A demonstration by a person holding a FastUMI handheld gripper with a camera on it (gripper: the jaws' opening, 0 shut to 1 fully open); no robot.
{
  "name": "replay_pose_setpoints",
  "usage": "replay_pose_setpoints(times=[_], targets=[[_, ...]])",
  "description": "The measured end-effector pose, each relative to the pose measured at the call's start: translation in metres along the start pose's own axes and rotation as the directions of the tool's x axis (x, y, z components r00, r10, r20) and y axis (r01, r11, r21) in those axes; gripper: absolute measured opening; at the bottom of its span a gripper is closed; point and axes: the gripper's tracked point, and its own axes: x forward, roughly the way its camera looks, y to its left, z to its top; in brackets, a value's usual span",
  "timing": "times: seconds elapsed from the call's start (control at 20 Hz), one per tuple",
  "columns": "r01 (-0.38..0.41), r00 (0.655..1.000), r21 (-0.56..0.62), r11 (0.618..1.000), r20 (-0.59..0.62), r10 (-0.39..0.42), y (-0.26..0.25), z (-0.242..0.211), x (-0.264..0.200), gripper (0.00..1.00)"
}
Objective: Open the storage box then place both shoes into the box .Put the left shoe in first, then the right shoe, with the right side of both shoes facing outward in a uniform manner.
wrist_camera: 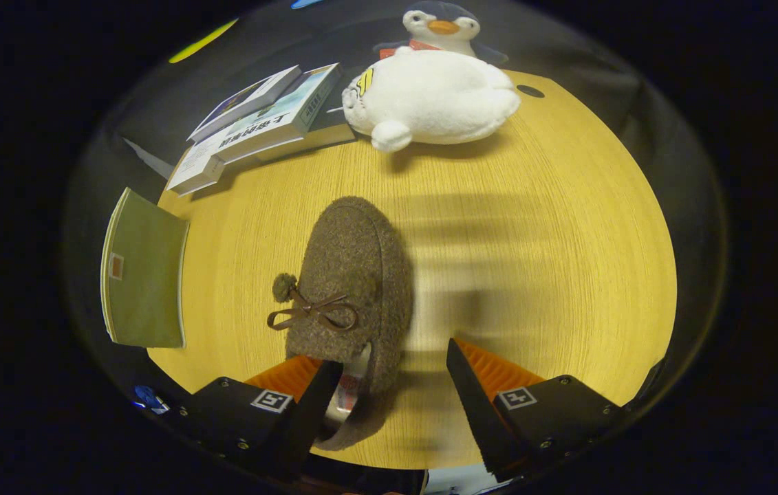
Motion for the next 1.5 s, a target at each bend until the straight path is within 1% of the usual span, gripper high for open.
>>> replay_pose_setpoints(times=[0.05, 0.1, 0.15, 0.2, 0.25, 0.3, 0.4, 0.45, 0.7, 1.15, 1.5], targets=[[0.002, 1.0, -0.008, 1.0, -0.014, -0.002, 0.0, 0.0, 0.004, 0.88], [0.008, 1.0, -0.024, 1.0, -0.02, -0.008, -0.001, 0.0, 0.008, 0.82], [-0.002, 1.0, -0.036, 0.999, -0.017, 0.002, 0.001, 0.002, 0.009, 0.74], [-0.02, 1.0, -0.024, 1.0, -0.017, 0.019, 0.005, 0.003, 0.01, 0.51], [0.011, 1.0, -0.013, 1.0, -0.016, -0.011, 0.0, 0.003, 0.009, 0.28], [0.011, 1.0, -0.006, 1.0, -0.017, -0.012, 0.001, 0.003, 0.008, 0.06], [-0.003, 0.999, -0.017, 1.0, -0.033, 0.002, 0.003, 0.001, 0.004, 0.04], [-0.018, 0.999, -0.01, 1.0, -0.027, 0.017, 0.008, 0.003, 0.002, 0.0], [-0.072, 0.997, -0.012, 0.997, 0.008, 0.072, 0.035, 0.017, -0.025, 0.0], [-0.15, 0.986, -0.105, 0.983, 0.064, 0.157, 0.096, 0.049, -0.079, 0.0], [-0.169, 0.979, -0.204, 0.964, 0.082, 0.189, 0.152, 0.071, -0.113, 0.0]])
